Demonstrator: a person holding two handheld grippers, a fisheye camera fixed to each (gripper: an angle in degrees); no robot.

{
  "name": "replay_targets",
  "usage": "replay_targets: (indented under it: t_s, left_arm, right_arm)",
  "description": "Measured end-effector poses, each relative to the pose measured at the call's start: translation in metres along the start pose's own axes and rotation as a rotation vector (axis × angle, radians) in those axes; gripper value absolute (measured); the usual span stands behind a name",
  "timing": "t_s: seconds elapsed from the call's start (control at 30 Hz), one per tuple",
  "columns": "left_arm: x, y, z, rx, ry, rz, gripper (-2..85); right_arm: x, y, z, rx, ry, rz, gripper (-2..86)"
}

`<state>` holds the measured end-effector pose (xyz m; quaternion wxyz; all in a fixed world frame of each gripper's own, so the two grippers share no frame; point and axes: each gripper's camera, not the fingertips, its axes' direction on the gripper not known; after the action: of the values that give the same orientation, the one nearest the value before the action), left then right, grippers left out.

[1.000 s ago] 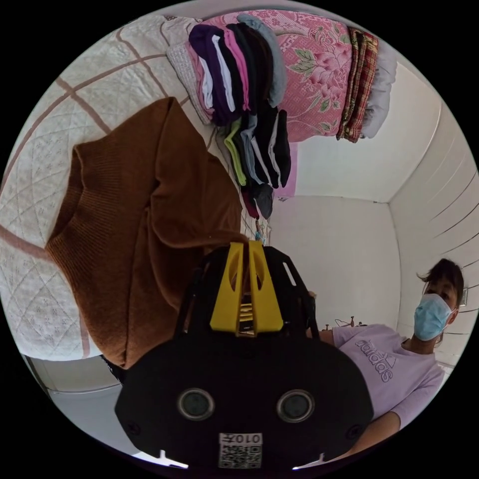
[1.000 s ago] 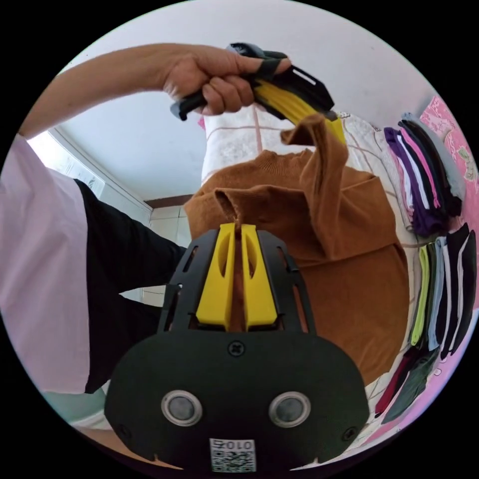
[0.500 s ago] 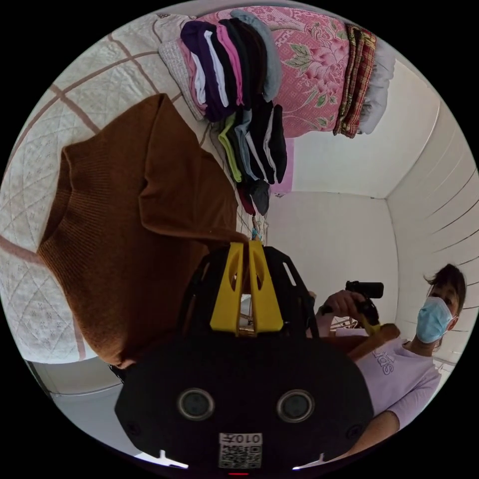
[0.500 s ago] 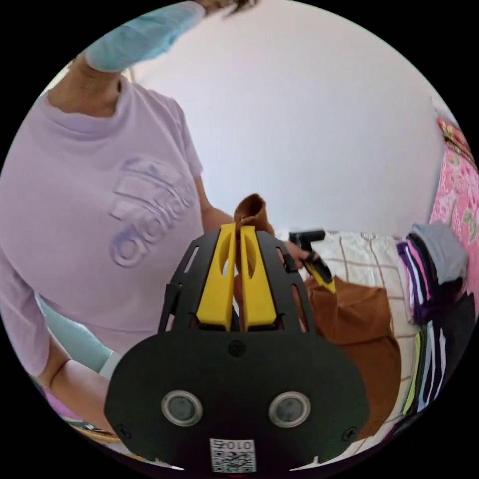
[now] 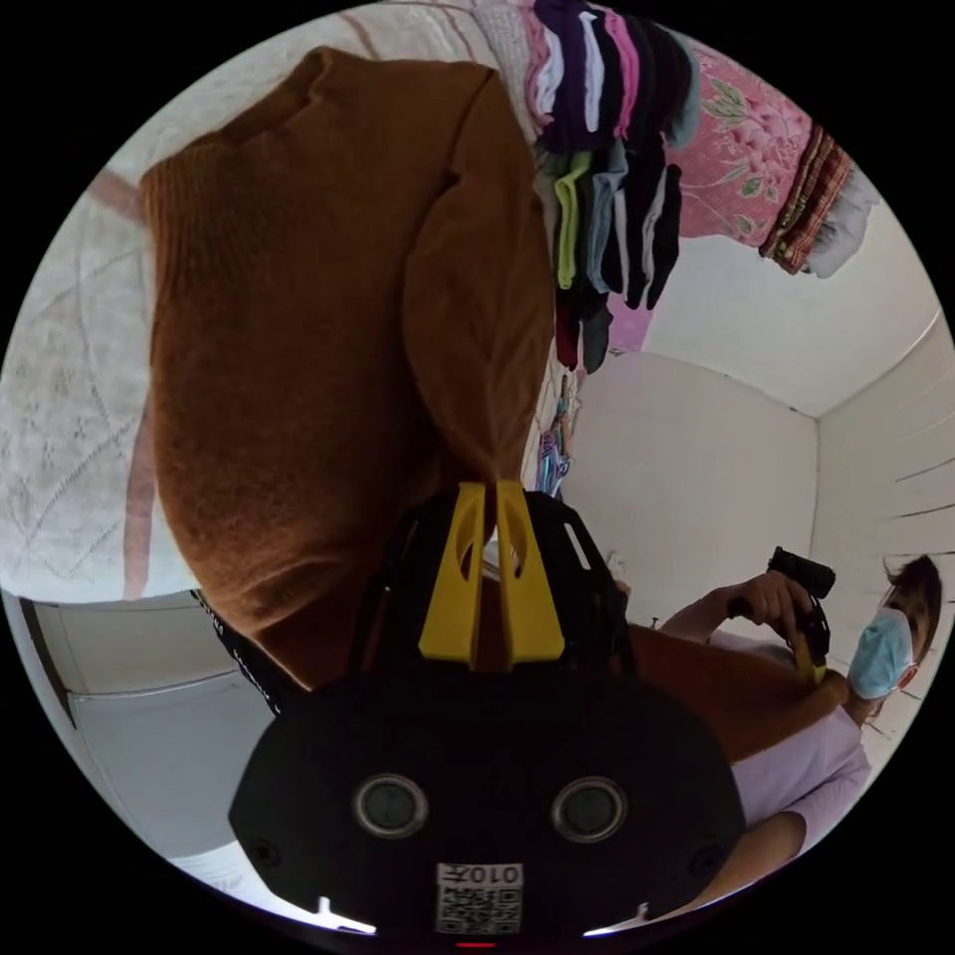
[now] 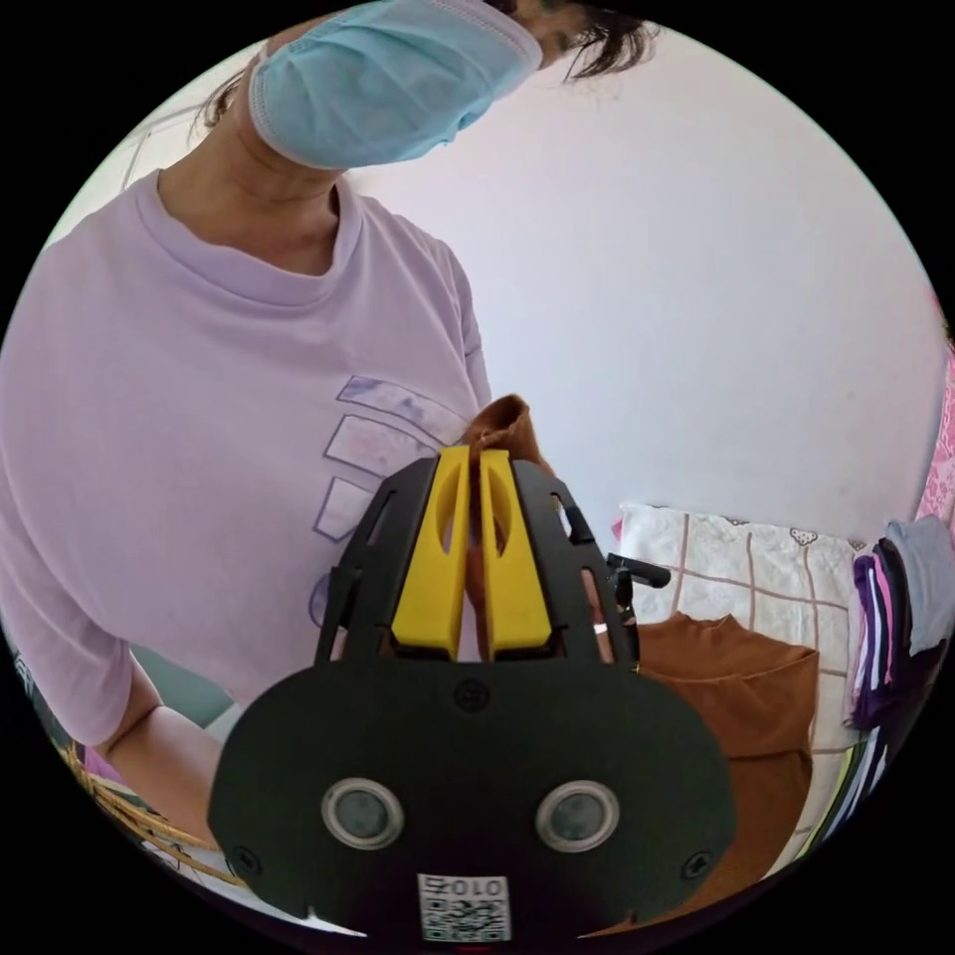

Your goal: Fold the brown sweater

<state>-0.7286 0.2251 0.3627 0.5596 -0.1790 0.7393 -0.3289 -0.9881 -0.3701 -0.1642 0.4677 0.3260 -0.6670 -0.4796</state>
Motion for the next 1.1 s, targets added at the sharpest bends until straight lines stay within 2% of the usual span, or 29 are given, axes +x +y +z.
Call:
replay_targets:
  t_s: [0.13,0.33,0.43,0.5,0.53,0.57,0.6,0.67,0.77,0.9,1.03,1.1]
  left_arm:
    - [-0.034,0.012,0.025,-0.009,-0.024,-0.037,1.0]
    - [-0.046,0.03,0.034,0.055,-0.08,0.038,2.9]
    - [-0.037,0.045,0.033,0.057,-0.294,0.06,3.7]
    - [-0.01,0.059,0.033,0.09,-0.524,0.181,3.8]
    - [0.018,0.07,0.039,0.112,-0.655,0.331,3.7]
    - [0.044,0.081,0.051,0.114,-0.704,0.49,3.7]
    - [0.056,0.085,0.059,0.096,-0.703,0.566,3.7]
    - [0.076,0.086,0.102,-0.069,-0.7,0.694,4.5]
    - [0.066,0.082,0.158,-0.235,-0.83,0.727,5.4]
    - [0.053,0.091,0.193,-0.261,-0.921,0.748,5.9]
    - [0.036,0.101,0.208,-0.26,-1.009,0.681,4.3]
    - [0.033,0.104,0.207,-0.237,-1.001,0.663,3.2]
  right_arm:
    - [-0.006,-0.008,0.005,-0.016,-0.021,-0.007,3.6]
    - [-0.014,-0.022,0.008,-0.04,-0.024,-0.013,3.7]
    - [-0.017,-0.027,0.009,-0.032,-0.029,-0.009,3.6]
    - [-0.018,-0.03,0.011,-0.037,-0.023,-0.006,3.6]
    - [-0.02,-0.032,0.012,-0.044,-0.016,-0.006,3.6]
    - [-0.022,-0.035,0.013,-0.049,-0.012,-0.007,3.6]
    - [-0.023,-0.036,0.013,-0.048,-0.013,-0.007,3.6]
    - [-0.024,-0.04,0.014,-0.042,-0.025,-0.006,3.6]
    - [-0.027,-0.048,0.016,-0.056,-0.019,-0.006,3.7]
    - [-0.03,-0.055,0.015,-0.075,0.001,0.005,3.7]
    - [-0.029,-0.062,0.014,-0.066,0.009,0.017,3.7]
    - [-0.029,-0.067,0.014,-0.074,0.014,0.014,3.7]
